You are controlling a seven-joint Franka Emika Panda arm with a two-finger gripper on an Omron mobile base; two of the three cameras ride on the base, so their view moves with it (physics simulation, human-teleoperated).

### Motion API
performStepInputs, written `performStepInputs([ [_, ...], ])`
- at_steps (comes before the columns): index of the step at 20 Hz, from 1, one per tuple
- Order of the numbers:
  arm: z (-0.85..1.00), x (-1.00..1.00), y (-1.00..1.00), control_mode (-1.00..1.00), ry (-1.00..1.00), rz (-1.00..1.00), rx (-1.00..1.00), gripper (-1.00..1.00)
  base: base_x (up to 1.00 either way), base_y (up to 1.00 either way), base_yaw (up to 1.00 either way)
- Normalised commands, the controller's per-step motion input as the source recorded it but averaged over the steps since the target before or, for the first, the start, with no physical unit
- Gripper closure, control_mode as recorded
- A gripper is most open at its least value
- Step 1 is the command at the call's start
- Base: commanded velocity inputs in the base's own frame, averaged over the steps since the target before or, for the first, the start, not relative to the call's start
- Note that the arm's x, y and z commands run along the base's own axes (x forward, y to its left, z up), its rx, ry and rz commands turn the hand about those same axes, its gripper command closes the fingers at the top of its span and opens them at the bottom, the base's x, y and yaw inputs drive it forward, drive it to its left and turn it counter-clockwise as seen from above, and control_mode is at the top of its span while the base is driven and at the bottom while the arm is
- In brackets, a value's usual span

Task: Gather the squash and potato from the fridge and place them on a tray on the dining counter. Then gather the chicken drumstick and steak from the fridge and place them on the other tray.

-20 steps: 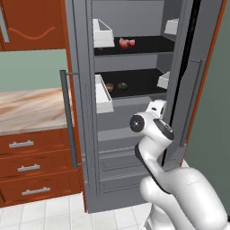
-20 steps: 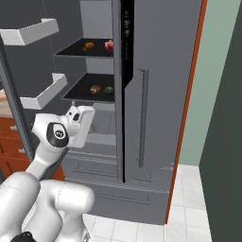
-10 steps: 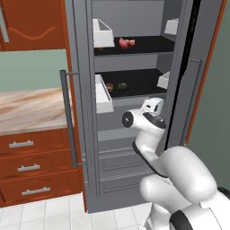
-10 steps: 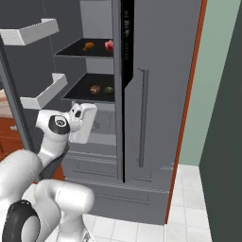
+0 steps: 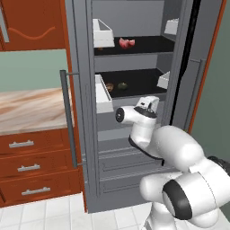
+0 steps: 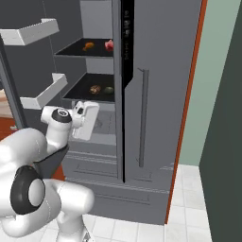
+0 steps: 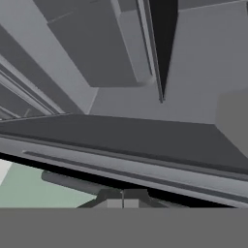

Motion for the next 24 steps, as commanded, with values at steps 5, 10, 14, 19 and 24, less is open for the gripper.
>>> performStepInputs([
  [5, -0.18, 0.2, -0.19, -1.0, 0.0, -0.03, -0.01, 1.0, 0.0, 0.0, 0.0],
  [10, -0.16, 0.11, -0.19, -1.0, 0.0, -0.04, 0.0, 1.0, 0.0, 0.0, 0.0],
  [14, -0.19, 0.07, -0.09, -1.0, 0.0, -0.04, 0.0, 1.0, 0.0, 0.0, 0.0],
  [19, -0.27, 0.09, -0.11, -1.0, 0.0, -0.06, -0.02, 1.0, 0.0, 0.0, 0.0],
  [24, -0.2, 0.05, -0.1, -1.0, 0.0, -0.06, -0.04, 1.0, 0.0, 0.0, 0.0],
])
